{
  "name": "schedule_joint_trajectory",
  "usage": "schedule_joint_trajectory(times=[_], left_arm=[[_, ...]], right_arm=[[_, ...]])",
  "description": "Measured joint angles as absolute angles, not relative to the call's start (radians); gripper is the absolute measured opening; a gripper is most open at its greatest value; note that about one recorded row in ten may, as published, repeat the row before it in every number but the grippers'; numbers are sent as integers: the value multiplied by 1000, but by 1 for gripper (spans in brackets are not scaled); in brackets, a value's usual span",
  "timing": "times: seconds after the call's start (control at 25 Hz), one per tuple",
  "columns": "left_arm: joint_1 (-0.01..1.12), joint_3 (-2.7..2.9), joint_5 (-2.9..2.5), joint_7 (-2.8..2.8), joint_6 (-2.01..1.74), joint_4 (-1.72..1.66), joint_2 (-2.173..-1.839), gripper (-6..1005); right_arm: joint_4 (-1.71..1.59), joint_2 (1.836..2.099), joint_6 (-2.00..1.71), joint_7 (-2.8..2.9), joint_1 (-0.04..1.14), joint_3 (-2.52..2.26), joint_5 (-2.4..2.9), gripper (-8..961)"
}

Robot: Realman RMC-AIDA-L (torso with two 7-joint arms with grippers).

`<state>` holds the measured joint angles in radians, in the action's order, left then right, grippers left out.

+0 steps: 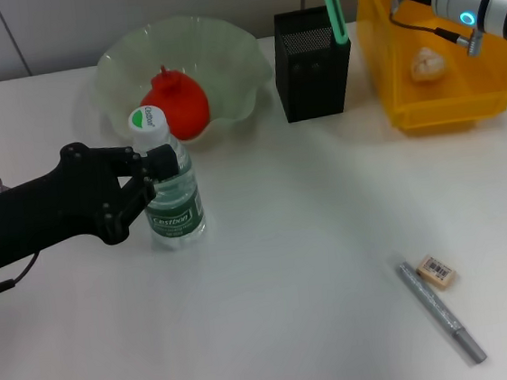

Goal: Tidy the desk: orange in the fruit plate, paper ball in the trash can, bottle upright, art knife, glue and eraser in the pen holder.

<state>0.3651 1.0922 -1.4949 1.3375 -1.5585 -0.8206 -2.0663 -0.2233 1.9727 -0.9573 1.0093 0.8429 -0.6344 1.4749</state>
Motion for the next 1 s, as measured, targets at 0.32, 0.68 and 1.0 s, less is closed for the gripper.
schedule_joint_trajectory(times=[0.32, 0.68, 1.0], left_arm=[[365, 1090, -1494, 1338, -1558, -821, -2066, 22], [367, 1086, -1493, 1338, -1558, -821, -2066, 22], [366, 1080, -1492, 1338, -1558, -821, -2065, 22]], right_arm=[[-228, 1965, -939, 1043, 846, -641, 1484, 290], [-238, 1965, -939, 1036, 850, -641, 1485, 291], [-290, 1980, -966, 1066, 838, -642, 1485, 291]])
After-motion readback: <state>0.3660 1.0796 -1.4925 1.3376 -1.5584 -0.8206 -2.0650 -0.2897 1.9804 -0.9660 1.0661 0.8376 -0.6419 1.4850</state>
